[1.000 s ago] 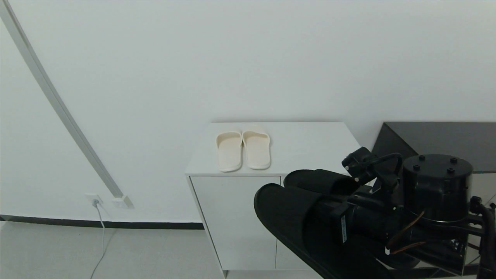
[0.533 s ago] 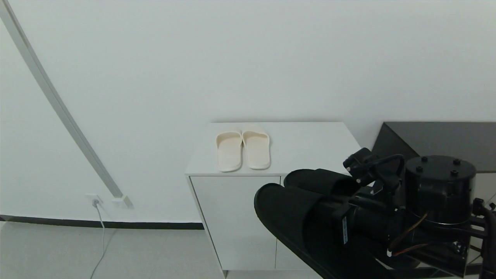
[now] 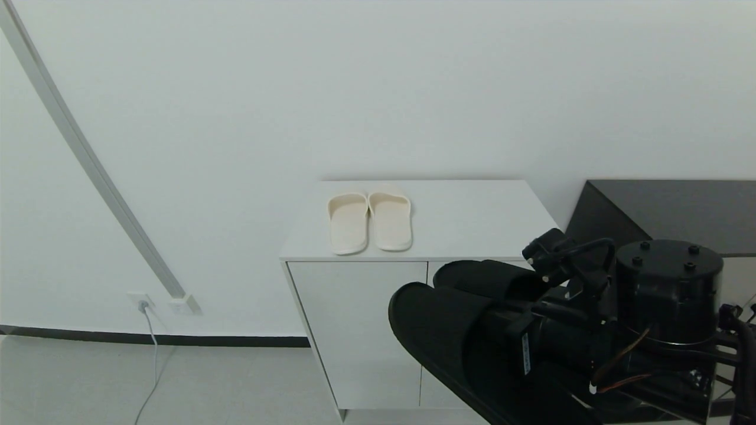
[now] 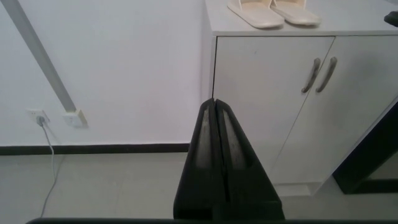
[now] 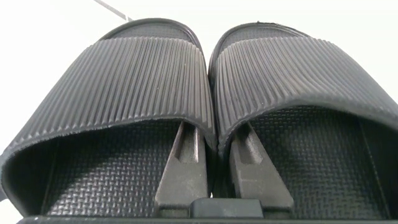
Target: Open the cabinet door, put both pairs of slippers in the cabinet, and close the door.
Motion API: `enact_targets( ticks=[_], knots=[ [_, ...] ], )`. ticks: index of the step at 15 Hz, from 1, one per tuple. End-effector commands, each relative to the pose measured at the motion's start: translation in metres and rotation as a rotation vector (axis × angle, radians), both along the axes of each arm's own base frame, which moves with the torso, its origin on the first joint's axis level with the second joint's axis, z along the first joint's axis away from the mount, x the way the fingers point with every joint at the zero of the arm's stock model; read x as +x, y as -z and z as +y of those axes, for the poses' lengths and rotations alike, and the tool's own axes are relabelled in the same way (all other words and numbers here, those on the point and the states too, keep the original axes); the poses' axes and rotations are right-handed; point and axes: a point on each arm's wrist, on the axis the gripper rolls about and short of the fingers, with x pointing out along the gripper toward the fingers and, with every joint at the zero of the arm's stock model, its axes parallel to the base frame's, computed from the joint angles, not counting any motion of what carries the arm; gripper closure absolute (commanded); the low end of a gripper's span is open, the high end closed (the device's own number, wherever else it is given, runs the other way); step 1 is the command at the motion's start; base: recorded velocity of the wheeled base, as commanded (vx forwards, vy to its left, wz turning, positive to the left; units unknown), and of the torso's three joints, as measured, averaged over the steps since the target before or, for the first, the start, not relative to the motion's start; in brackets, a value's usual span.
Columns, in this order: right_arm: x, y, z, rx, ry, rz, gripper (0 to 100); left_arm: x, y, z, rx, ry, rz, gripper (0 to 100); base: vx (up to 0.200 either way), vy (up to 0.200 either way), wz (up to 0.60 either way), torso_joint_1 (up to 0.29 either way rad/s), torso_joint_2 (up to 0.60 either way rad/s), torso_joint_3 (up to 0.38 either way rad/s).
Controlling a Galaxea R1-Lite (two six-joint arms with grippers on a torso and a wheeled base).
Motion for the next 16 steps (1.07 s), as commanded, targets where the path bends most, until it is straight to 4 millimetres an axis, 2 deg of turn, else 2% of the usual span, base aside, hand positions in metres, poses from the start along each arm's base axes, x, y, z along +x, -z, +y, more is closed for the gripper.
enact_targets(
  ticks=[1,2,3,6,16],
  knots=[
    [0.0007,0.0017,0.0007,-0.004,0.000,0.005,100,0.0001,0.0000,0.0000,0.000,0.002,0.002,100,0.000,0.000,0.00,-0.159,0.36,0.198],
    [0.0005,0.0021,0.0006,-0.005,0.000,0.006,100,0.0000,-0.0003,0.0000,-0.001,0.002,0.002,100,0.000,0.000,0.00,-0.159,0.37,0.203],
    [0.0006,0.0037,0.0007,-0.009,-0.001,0.011,100,0.0000,-0.0003,0.0000,-0.001,0.002,0.002,0,0.000,0.000,0.00,-0.159,0.37,0.203],
    [0.0024,0.0100,0.0026,-0.025,-0.003,0.027,100,0.0000,-0.0004,0.0000,-0.001,0.001,0.000,0,0.000,0.000,0.00,-0.167,0.39,0.222],
    [-0.0014,0.0080,0.0022,-0.021,-0.013,0.012,100,0.0001,0.0002,0.0000,0.002,0.002,0.003,0,0.000,0.000,0.00,-0.222,0.53,0.308]
  ],
)
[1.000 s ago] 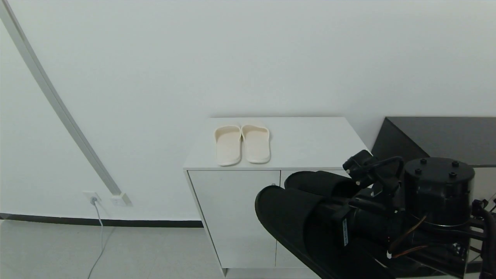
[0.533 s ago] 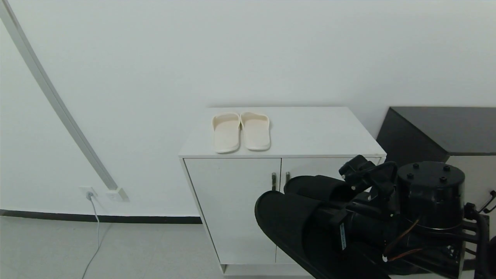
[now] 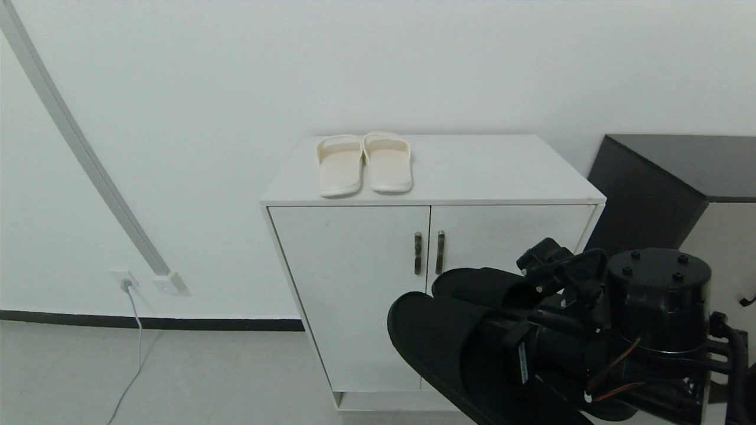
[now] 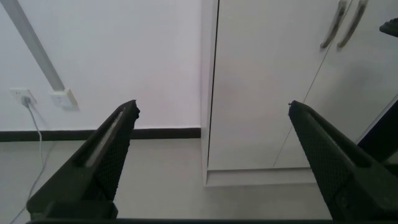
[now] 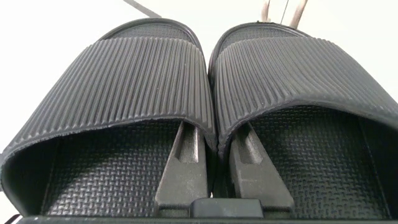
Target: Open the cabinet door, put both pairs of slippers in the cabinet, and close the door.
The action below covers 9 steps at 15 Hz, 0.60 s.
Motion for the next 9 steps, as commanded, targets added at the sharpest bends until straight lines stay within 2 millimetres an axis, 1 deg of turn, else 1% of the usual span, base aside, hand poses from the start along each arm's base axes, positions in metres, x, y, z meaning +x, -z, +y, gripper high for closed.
enact_targets(
  ticks=[1,9],
  knots=[
    [-0.0003,-0.0003,0.0001,0.001,-0.001,-0.001,100,0.0000,-0.0002,0.0000,-0.001,-0.001,0.000,0,0.000,0.000,0.00,-0.198,0.52,0.310],
    [-0.0002,0.0022,0.0014,-0.005,-0.005,0.006,100,0.0000,-0.0003,0.0000,-0.002,0.001,-0.001,0,0.000,0.000,0.00,-0.173,0.50,0.320]
  ],
)
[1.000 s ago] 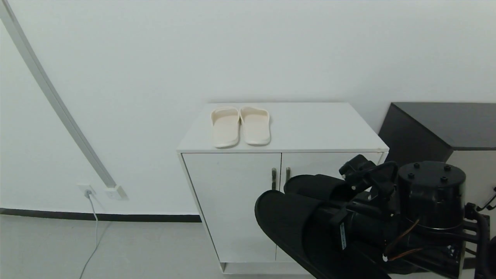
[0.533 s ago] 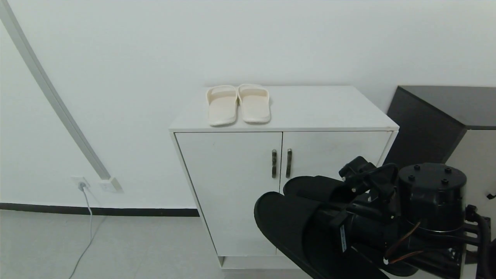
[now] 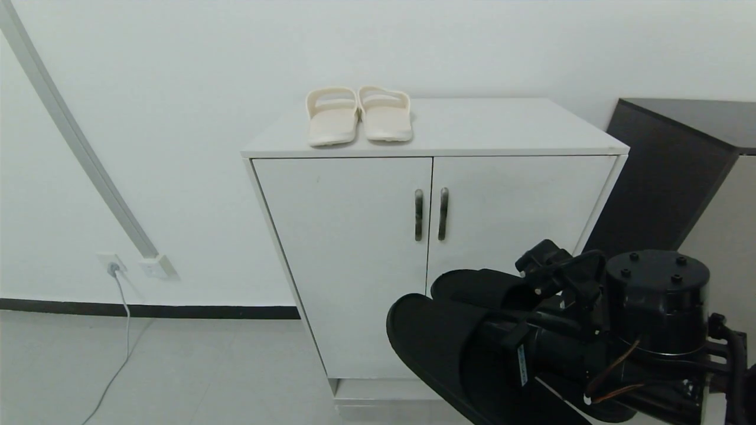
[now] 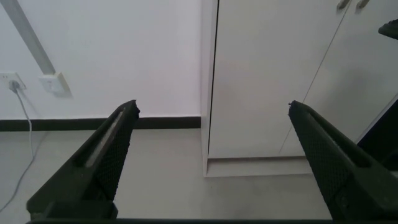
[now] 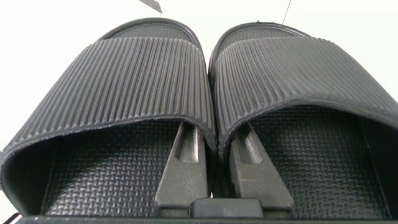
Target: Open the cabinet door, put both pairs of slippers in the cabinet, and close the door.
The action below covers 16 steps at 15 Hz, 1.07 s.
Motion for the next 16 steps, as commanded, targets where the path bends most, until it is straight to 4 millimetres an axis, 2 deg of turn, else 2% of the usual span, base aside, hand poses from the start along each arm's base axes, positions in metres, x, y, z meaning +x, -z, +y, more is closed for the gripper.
enact_targets(
  ticks=[1,11,16],
  knots=[
    [0.0004,0.0011,0.0006,-0.003,0.000,0.003,100,0.0000,-0.0002,0.0000,-0.001,0.000,0.000,0,0.000,0.000,0.00,-0.139,0.47,0.330],
    [-0.0012,0.0053,-0.0017,-0.004,0.002,-0.003,100,0.0005,-0.0004,0.0000,0.000,0.000,0.008,0,0.000,0.000,0.00,-0.078,0.45,0.371],
    [-0.0019,0.0033,-0.0024,0.004,0.000,-0.012,100,-0.0001,-0.0017,0.0001,0.000,-0.007,-0.003,0,0.000,0.000,0.00,0.000,0.11,0.104]
  ],
)
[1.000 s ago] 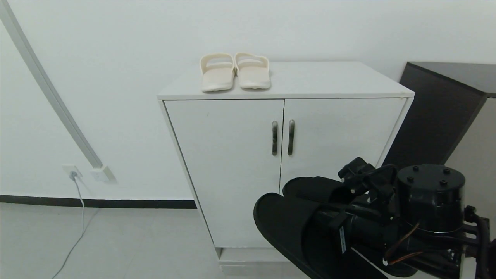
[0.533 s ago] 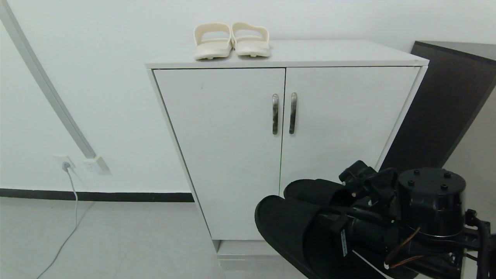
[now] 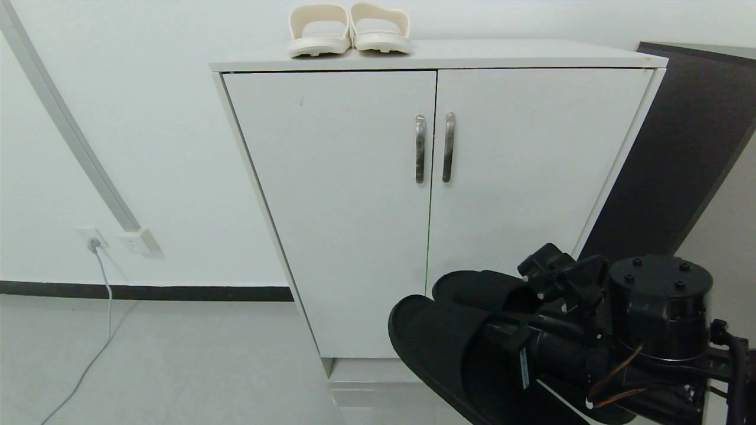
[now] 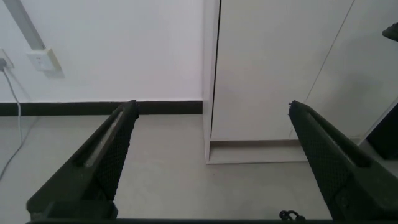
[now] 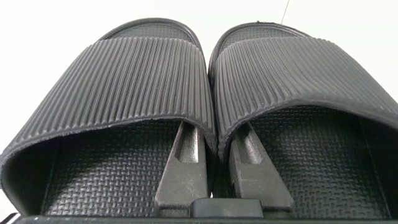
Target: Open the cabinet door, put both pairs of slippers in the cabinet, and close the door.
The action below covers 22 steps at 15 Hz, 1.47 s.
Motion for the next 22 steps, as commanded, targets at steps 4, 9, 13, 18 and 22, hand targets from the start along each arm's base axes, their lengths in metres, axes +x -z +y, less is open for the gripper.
enact_targets(
  ticks=[4,9,13,18,22],
  knots=[
    [-0.001,-0.002,0.000,0.023,-0.014,-0.017,100,-0.006,-0.077,0.001,-0.101,-0.041,-0.102,0,0.000,0.000,0.00,0.000,0.00,0.000],
    [-0.002,-0.002,-0.003,0.025,-0.012,-0.020,100,0.024,-0.086,-0.003,-0.104,0.127,0.068,0,0.000,0.000,0.00,0.000,0.00,0.000],
    [-0.002,-0.001,-0.003,0.025,-0.013,-0.017,100,0.079,-0.110,-0.006,-0.110,0.276,0.096,0,0.000,0.000,0.00,0.000,0.00,0.000],
    [-0.001,-0.003,-0.002,0.031,-0.014,-0.021,100,0.133,-0.142,-0.033,-0.106,0.560,0.122,0,0.000,0.000,0.00,0.000,0.00,0.000],
    [-0.002,-0.003,-0.003,0.031,-0.013,-0.021,100,0.186,-0.154,-0.087,-0.092,0.690,0.126,0,0.000,0.000,0.00,0.000,0.00,0.000]
  ],
)
